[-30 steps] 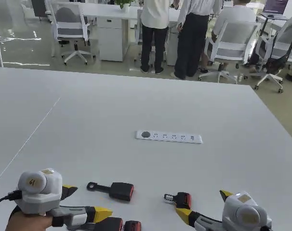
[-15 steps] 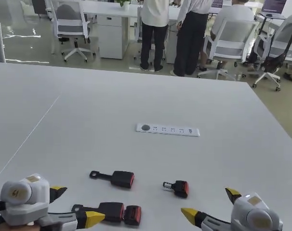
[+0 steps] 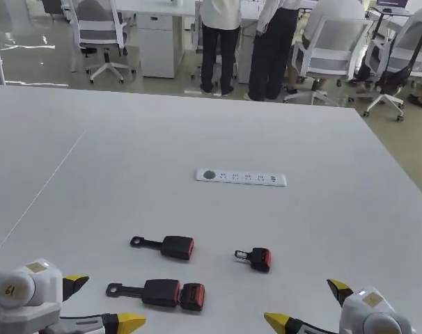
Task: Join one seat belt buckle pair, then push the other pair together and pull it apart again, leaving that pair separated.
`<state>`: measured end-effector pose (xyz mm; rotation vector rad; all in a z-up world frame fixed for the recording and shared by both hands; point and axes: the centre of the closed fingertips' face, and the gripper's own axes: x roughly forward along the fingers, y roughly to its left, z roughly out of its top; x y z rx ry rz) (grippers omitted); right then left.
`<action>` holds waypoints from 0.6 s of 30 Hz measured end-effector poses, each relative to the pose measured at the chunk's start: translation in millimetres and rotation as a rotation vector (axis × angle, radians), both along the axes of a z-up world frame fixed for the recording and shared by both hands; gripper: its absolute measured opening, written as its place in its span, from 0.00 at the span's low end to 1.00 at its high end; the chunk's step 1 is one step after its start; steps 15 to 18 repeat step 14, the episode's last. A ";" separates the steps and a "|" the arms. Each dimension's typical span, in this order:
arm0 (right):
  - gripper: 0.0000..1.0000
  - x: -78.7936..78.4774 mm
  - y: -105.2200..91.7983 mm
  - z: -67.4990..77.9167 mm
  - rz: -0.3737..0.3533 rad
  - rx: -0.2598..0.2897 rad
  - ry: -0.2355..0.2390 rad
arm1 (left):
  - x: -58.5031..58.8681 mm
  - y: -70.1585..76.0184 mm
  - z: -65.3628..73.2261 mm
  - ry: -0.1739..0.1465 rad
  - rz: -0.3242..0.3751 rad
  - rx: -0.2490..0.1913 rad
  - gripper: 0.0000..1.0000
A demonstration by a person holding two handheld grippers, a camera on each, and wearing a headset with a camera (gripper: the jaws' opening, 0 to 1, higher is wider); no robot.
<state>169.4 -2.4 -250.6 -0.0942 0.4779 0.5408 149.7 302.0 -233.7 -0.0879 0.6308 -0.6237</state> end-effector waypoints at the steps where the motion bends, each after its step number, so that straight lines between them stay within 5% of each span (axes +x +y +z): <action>1: 0.94 -1.2 -0.6 0.5 0.002 0.000 -0.001 | -0.9 1.6 0.6 -0.001 0.002 0.000 1.00; 18: 0.94 -7.5 0.1 -1.6 -0.010 0.000 0.002 | -5.6 6.7 -0.5 0.007 0.018 -0.005 0.99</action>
